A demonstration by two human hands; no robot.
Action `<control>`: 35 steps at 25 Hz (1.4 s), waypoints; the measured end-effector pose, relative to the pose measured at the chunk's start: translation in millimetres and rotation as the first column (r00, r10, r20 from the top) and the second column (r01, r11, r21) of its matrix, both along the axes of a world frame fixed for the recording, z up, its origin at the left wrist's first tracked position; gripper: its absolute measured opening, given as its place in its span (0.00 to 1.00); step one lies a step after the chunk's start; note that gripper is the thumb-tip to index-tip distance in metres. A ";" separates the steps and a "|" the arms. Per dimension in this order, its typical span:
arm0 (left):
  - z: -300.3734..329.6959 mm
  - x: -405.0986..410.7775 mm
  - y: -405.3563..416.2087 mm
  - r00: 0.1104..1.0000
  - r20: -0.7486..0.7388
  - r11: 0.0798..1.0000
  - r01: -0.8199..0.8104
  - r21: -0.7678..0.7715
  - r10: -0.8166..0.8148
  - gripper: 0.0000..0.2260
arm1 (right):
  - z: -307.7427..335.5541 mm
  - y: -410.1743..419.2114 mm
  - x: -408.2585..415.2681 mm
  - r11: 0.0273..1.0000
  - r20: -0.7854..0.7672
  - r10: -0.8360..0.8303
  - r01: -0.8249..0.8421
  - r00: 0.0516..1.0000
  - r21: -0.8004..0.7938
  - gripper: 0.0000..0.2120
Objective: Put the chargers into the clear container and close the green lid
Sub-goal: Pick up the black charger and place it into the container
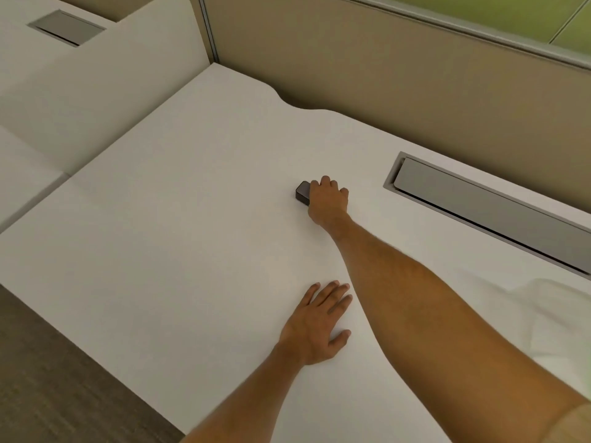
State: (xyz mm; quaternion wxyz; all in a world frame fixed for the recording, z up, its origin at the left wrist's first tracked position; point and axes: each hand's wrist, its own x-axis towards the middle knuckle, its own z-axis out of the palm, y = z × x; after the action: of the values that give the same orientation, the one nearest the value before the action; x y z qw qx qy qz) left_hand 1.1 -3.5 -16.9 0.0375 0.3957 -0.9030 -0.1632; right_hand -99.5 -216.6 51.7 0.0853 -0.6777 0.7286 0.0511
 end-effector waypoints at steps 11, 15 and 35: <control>4.4 2.5 1.1 1.000 0.016 0.999 0.009 -0.052 -0.008 0.29 | 47.4 72.2 -71.2 0.979 0.031 -0.126 0.129 0.992 -0.160 0.23; 8.8 3.0 2.1 1.000 -0.022 0.997 0.010 -0.070 -0.012 0.28 | 67.7 111.8 -110.4 0.949 0.018 -0.199 0.198 0.980 -0.245 0.25; 3.2 5.4 2.9 0.998 -0.063 0.997 0.021 -0.070 -0.025 0.29 | 94.2 301.2 -255.1 0.520 0.253 -0.739 0.767 0.625 -0.375 0.21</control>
State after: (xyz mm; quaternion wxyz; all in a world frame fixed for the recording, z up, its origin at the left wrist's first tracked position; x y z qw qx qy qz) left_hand 6.5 -0.6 -13.7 0.0783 0.3782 -0.9109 -0.1450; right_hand -354.6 84.6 145.9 -0.0376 -0.2970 0.9368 -0.1811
